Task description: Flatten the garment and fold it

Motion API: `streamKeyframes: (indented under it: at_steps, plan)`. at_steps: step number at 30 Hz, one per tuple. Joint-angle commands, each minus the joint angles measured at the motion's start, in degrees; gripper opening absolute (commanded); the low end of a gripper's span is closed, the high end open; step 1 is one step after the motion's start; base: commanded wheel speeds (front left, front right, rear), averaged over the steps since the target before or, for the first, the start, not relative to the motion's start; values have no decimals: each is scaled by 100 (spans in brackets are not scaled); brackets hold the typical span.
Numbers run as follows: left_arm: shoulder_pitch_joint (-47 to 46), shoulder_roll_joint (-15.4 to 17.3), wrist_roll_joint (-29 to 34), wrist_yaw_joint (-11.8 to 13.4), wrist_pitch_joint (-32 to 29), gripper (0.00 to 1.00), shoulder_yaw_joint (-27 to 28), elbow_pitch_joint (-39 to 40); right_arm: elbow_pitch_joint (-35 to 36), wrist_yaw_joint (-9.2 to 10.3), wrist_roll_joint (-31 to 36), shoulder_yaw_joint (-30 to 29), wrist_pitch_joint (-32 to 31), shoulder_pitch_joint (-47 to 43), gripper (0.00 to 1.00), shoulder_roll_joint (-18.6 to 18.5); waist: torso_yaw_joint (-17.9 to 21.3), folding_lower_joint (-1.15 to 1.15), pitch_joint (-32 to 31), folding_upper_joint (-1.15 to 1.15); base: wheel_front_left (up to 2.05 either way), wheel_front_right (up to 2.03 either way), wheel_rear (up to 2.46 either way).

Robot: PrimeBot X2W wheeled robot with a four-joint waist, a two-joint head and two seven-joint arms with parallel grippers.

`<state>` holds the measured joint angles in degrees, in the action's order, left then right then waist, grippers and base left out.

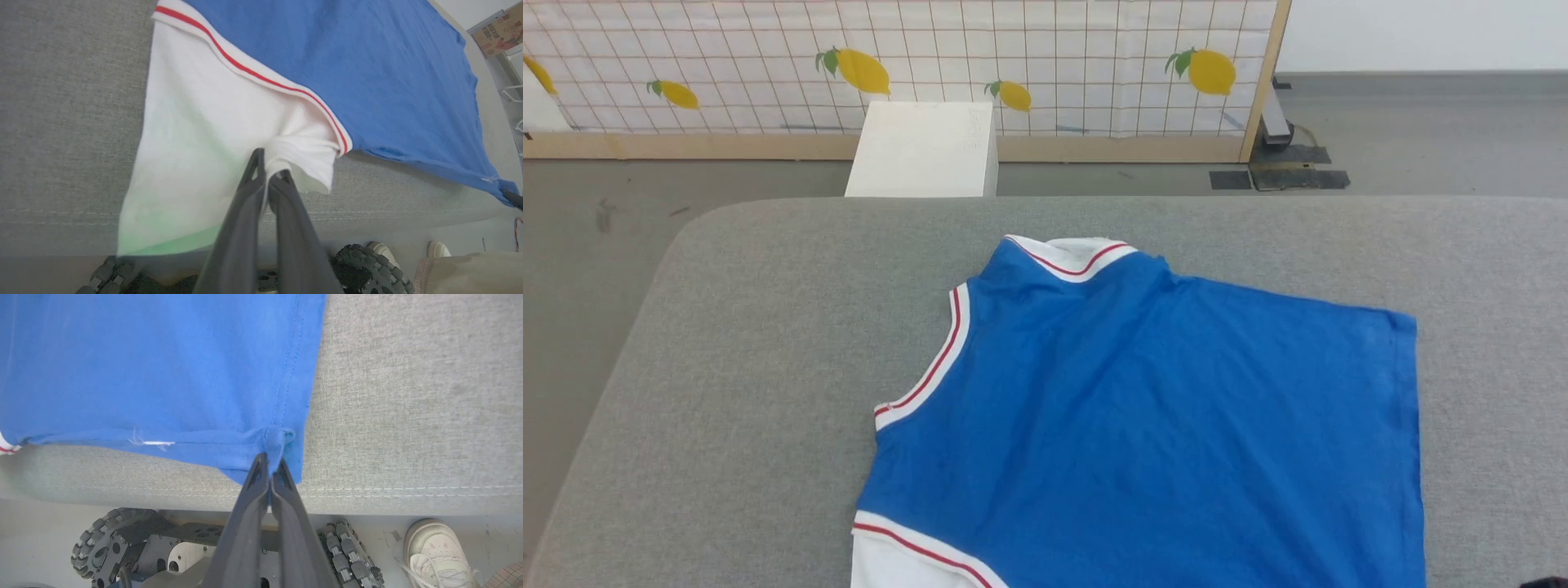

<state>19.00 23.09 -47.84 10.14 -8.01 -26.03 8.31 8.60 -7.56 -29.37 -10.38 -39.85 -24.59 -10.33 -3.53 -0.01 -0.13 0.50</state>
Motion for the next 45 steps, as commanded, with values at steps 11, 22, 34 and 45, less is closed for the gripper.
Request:
streamKeyframes:
  at_steps: [11, 22, 34, 45]
  plan:
    - [187, 360, 57, 93, -166, 0, 96, 596, 438, 8, -75, -257, -269, -175, 0, 83, 64, 1, 162, -50, 0, 0, 0]
    - [-1085, 884, 814, 62, -466, 0, 201, 1096, 746, 8, -139, -178, 313, 691, 0, -352, 225, 1, 919, -50, 0, 0, 0]
    - [-3291, 795, 1749, -649, -815, 0, -415, 108, 269, 8, -189, 364, 1018, 1935, 0, -897, 285, 1, 1615, -50, 0, 0, 0]
    - [-4578, 351, 1986, -1225, -657, 0, -752, -979, -360, 8, -315, 761, 1213, 2774, 0, -1307, 306, 1, 2285, -50, 0, 0, 0]
